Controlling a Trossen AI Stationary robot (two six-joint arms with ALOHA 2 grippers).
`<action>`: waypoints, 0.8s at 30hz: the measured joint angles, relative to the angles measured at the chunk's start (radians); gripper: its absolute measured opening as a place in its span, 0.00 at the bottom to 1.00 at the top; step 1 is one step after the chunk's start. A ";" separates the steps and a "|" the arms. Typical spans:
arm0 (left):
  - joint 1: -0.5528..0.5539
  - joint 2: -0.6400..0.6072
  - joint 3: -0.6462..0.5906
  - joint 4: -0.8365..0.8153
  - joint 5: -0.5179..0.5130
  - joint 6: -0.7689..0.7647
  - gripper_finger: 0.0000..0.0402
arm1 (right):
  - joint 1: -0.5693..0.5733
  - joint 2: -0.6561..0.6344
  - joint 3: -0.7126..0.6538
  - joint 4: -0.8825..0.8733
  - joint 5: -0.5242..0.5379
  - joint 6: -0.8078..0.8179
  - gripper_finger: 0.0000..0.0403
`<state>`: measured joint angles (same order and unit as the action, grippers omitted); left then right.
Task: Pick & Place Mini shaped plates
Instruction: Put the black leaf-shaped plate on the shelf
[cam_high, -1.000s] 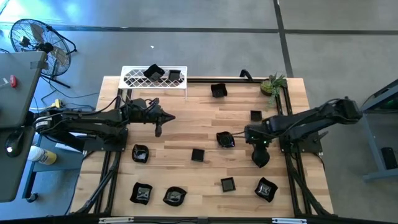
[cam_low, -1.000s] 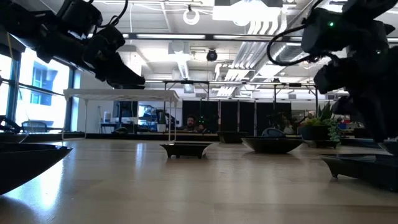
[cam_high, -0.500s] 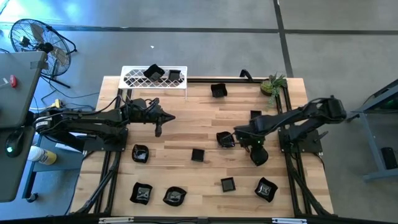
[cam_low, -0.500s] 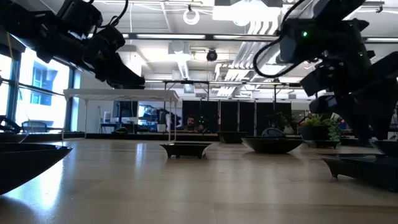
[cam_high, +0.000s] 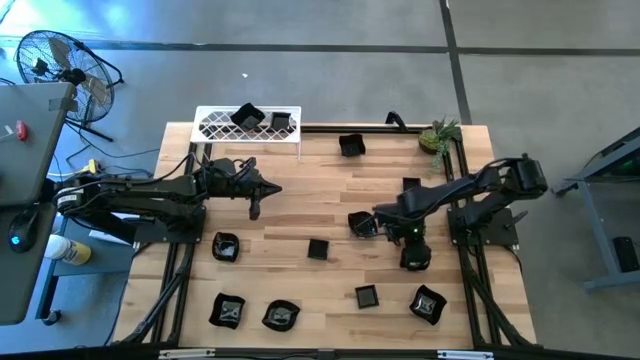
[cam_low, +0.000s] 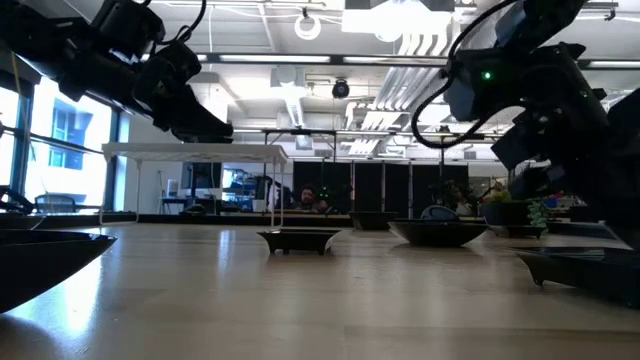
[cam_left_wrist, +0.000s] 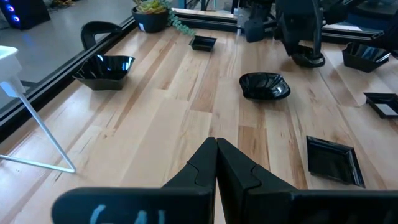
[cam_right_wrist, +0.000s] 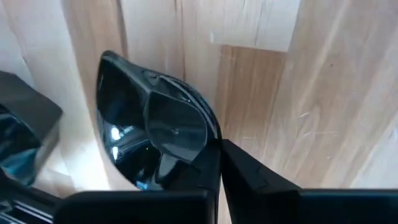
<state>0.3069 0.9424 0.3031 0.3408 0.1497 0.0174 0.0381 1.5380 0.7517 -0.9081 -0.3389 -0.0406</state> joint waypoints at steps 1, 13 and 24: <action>0.000 0.000 0.000 0.000 0.000 0.000 0.00 | -0.002 -0.011 0.000 0.000 -0.002 0.012 0.03; 0.000 0.000 0.000 0.000 0.000 0.000 0.00 | -0.067 -0.221 0.000 0.153 -0.150 0.312 0.02; 0.000 0.000 0.000 -0.001 0.000 0.000 0.00 | -0.017 -0.206 -0.023 0.058 0.045 0.290 0.17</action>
<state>0.3073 0.9424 0.3031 0.3401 0.1493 0.0174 0.0208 1.3324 0.7286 -0.8499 -0.2941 0.2497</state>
